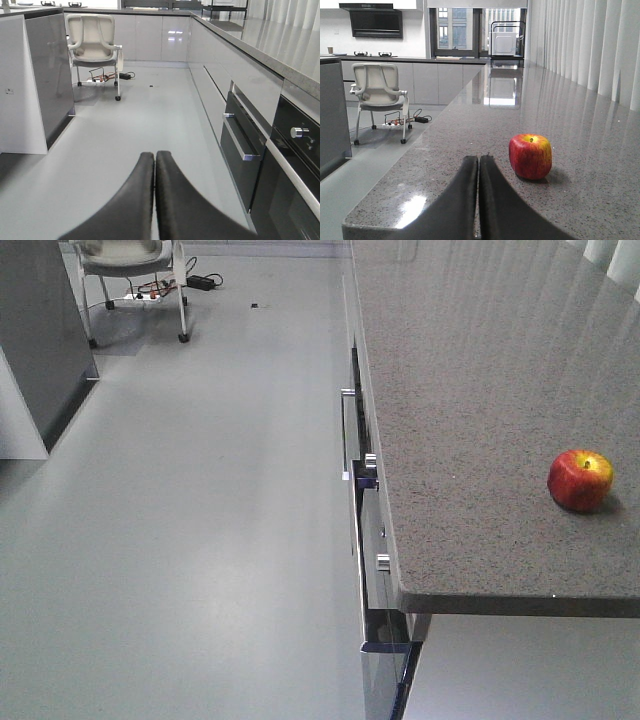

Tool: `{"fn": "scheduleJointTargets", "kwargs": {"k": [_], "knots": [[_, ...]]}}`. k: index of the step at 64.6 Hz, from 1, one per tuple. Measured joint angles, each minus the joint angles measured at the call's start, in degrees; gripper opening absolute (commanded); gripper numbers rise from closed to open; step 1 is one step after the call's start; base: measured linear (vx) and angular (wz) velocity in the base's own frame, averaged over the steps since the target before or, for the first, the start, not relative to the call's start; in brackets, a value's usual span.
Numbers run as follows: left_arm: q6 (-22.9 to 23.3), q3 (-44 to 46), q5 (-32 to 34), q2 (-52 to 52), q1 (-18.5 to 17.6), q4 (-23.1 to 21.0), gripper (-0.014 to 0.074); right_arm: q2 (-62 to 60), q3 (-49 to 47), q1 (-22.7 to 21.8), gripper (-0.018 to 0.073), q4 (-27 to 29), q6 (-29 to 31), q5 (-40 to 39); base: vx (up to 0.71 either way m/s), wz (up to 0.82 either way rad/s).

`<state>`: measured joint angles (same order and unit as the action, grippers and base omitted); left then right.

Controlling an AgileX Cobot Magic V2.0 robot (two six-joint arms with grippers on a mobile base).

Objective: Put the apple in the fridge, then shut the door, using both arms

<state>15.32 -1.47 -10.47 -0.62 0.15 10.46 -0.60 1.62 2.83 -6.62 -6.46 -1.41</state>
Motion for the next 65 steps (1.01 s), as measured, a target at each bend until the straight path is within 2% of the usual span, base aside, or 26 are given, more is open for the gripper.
{"fn": "scheduleJointTargets", "kwargs": {"k": [65], "knots": [[0.0,0.0,0.0,0.0,0.0,0.0,-0.0006,0.0,0.0,0.0,-0.0004,0.0,0.0,0.0,0.0,0.0]]}}
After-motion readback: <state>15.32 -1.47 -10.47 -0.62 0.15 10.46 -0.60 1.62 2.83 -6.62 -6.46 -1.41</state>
